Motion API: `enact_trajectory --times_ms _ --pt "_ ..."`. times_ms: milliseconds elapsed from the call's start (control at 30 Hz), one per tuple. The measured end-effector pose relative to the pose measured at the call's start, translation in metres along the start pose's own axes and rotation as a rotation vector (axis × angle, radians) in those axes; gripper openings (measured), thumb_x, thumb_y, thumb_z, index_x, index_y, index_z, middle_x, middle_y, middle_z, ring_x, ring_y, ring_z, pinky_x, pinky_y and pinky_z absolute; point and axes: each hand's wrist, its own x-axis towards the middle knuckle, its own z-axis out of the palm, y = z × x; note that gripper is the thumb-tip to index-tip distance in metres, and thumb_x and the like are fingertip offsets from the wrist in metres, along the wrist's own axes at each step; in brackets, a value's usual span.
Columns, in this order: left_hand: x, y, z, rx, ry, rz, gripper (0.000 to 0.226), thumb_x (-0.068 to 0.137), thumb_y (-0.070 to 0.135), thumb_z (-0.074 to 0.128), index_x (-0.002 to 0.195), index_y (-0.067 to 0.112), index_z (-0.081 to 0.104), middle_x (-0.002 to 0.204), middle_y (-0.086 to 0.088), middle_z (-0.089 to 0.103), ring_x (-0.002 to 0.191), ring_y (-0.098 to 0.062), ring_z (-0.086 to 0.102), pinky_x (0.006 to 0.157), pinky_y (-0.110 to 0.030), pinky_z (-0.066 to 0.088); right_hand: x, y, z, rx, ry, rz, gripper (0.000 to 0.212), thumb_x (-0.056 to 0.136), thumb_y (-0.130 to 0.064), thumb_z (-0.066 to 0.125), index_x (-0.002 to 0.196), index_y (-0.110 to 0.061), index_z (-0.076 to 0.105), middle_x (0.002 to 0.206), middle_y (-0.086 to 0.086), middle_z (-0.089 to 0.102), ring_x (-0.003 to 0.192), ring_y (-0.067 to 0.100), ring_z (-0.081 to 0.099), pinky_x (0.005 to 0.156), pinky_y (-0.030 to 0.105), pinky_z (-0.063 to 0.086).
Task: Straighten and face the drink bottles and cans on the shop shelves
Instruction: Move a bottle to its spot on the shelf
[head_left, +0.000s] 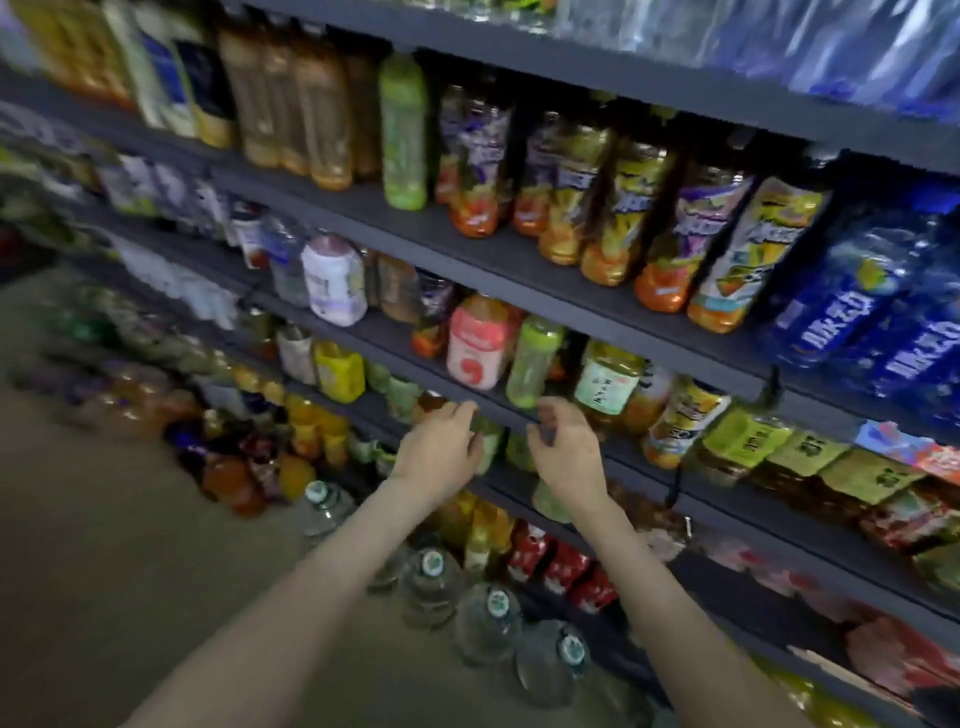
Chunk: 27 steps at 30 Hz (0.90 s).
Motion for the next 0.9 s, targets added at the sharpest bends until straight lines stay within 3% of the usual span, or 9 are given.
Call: enact_trajectory --times_ms 100,200,367,600,900 --pt "-0.006 -0.086 -0.040 0.027 0.053 -0.086 0.037 0.095 0.030 0.047 0.128 0.015 0.045 0.120 -0.004 0.053 0.110 -0.026 0.053 0.081 -0.037 0.046 0.019 -0.068 0.073 0.025 -0.032 -0.043 0.026 0.090 -0.010 0.056 0.117 -0.011 0.056 0.109 0.008 0.058 0.095 0.020 0.057 0.077 0.023 0.042" --pt "-0.007 -0.177 -0.079 0.055 0.093 -0.137 0.035 0.095 0.030 0.047 0.125 0.013 0.046 0.120 -0.005 0.053 0.109 -0.027 0.055 0.078 -0.037 0.046 0.039 -0.142 0.152 0.075 -0.062 -0.082 0.025 0.088 -0.009 0.057 0.113 -0.010 0.057 0.104 0.006 0.058 0.102 0.026 0.056 0.084 0.033 0.044" --pt "-0.010 -0.307 -0.143 0.083 0.102 -0.236 0.037 0.096 0.030 0.044 0.130 0.014 0.044 0.121 -0.004 0.053 0.106 -0.024 0.055 0.071 -0.033 0.045 0.070 -0.246 0.263 0.134 -0.120 -0.095 0.025 0.089 -0.012 0.059 0.113 -0.009 0.057 0.104 0.009 0.058 0.101 0.025 0.057 0.083 0.032 0.045" --pt "0.024 -0.455 -0.203 0.043 0.191 -0.348 0.036 0.096 0.027 0.045 0.129 0.014 0.043 0.119 -0.006 0.052 0.109 -0.026 0.053 0.077 -0.032 0.043 0.138 -0.339 0.378 0.139 -0.172 -0.127 0.028 0.089 -0.015 0.057 0.116 -0.015 0.056 0.109 0.004 0.059 0.106 0.022 0.056 0.092 0.043 0.047" --pt "0.130 -0.675 -0.244 0.100 0.143 -0.444 0.035 0.097 0.030 0.043 0.128 0.015 0.043 0.122 -0.005 0.050 0.110 -0.026 0.052 0.077 -0.034 0.044 0.292 -0.439 0.572 0.292 -0.270 0.003 0.038 0.093 -0.019 0.057 0.129 -0.012 0.047 0.115 0.005 0.055 0.101 0.018 0.055 0.085 0.030 0.045"
